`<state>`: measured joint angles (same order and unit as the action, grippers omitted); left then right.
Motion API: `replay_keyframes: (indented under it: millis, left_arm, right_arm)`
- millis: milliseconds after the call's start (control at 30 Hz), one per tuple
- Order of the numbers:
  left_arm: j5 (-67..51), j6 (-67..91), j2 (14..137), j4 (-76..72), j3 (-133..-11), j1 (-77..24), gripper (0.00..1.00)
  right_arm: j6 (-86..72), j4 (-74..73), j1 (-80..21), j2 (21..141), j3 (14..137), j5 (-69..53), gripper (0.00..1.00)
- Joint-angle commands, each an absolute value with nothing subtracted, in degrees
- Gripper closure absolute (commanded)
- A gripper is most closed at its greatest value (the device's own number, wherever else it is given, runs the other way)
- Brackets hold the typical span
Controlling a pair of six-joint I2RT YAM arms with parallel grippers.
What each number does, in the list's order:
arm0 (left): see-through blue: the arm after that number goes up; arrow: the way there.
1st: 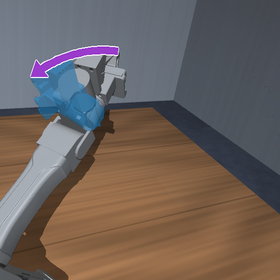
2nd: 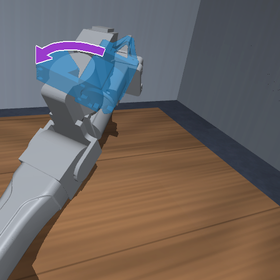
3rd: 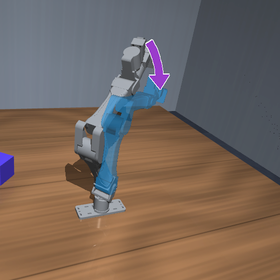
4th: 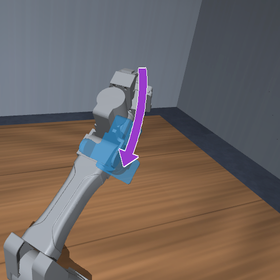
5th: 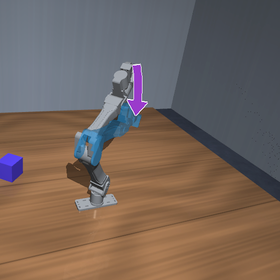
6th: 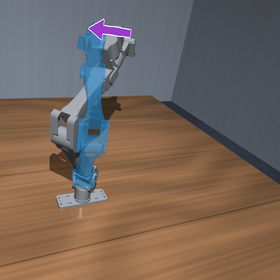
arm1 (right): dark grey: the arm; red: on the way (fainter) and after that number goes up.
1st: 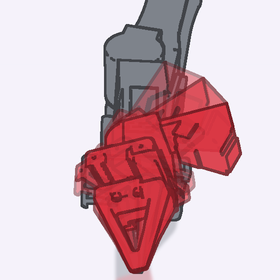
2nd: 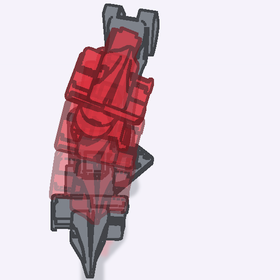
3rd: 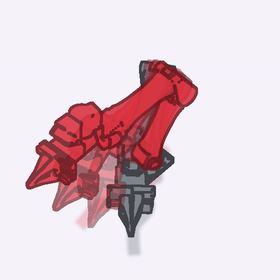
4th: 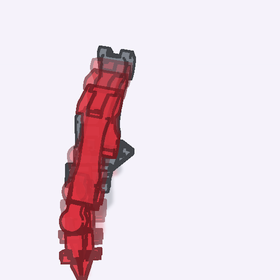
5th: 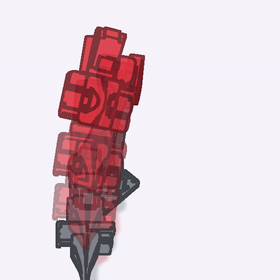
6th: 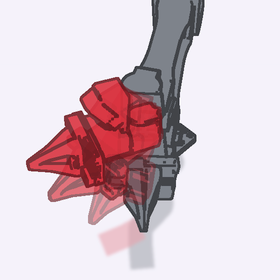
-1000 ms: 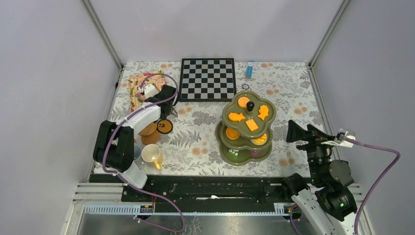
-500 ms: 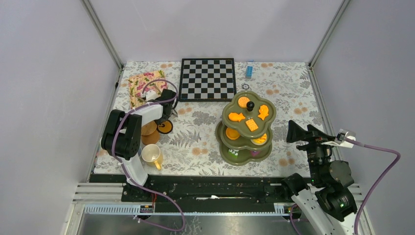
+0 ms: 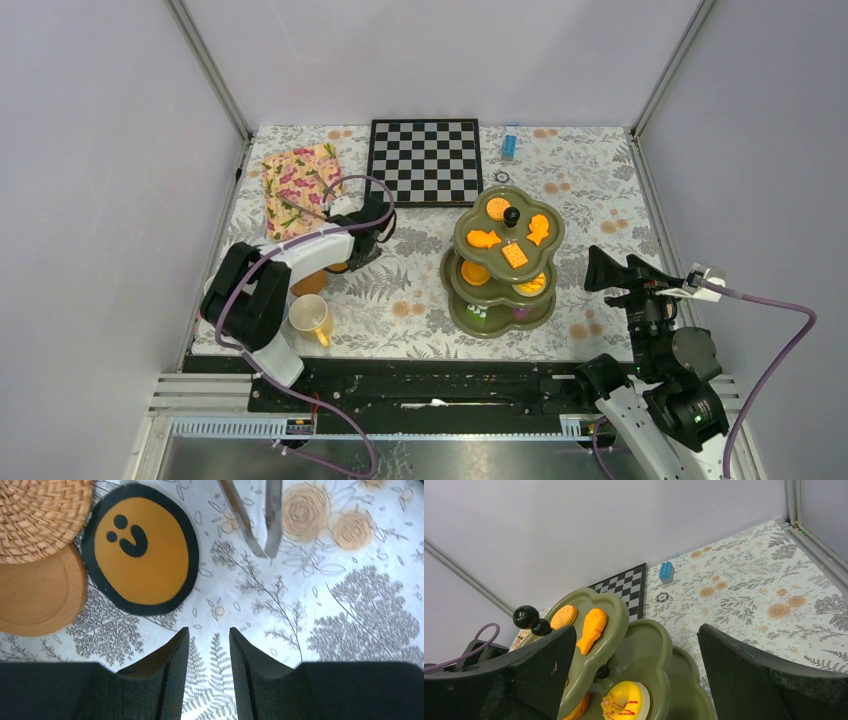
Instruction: Serve the afternoon tea
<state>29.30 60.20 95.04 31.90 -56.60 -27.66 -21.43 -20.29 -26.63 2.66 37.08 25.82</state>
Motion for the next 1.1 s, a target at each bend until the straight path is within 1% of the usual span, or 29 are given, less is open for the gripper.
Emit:
replay_keyframes:
  millis: [0, 100, 133, 200, 267, 333, 433, 667, 900, 1067]
  left_arm:
    - [31.1, 60.3, 90.9, 34.5, -58.1, -28.3, 0.61]
    - [36.6, 56.5, 89.8, 36.1, -60.0, -25.6, 0.55]
    - [36.6, 55.4, 89.6, 35.9, -60.3, -23.9, 0.53]
    - [34.9, 52.6, 88.9, 32.4, -59.0, -20.3, 0.52]
    - [31.3, 50.4, 88.9, 27.6, -57.1, -16.7, 0.54]
    - [27.5, 49.6, 90.2, 24.9, -56.7, -13.6, 0.6]
    - [27.1, 48.4, 93.1, 22.2, -57.2, -11.8, 0.66]
    - [26.3, 49.9, 99.2, 22.4, -57.6, -11.3, 0.68]
    - [26.1, 52.7, 95.1, 22.8, -49.9, -11.3, 0.69]
    - [19.2, 52.9, 93.0, 22.4, -46.8, -12.5, 0.7]
  right_arm:
    - [-22.0, -18.3, -26.9, 3.1, 37.2, 24.8, 0.02]
    - [-22.3, -18.4, -26.9, 3.3, 37.2, 24.4, 0.02]
    - [-22.3, -18.3, -26.9, 3.3, 37.2, 24.3, 0.02]
    - [-22.7, -18.3, -26.9, 3.1, 37.1, 24.2, 0.02]
    - [-22.9, -18.2, -26.9, 3.0, 36.9, 24.3, 0.02]
    - [-23.2, -18.3, -26.9, 3.0, 36.8, 24.2, 0.02]
    - [-23.0, -18.3, -26.9, 2.7, 36.9, 24.1, 0.02]
    - [-22.1, -18.7, -26.9, 2.7, 37.7, 24.5, 0.02]
    - [-22.1, -18.8, -26.8, 2.7, 37.0, 24.8, 0.02]
    - [-22.3, -18.0, -26.9, 3.3, 36.7, 24.4, 0.02]
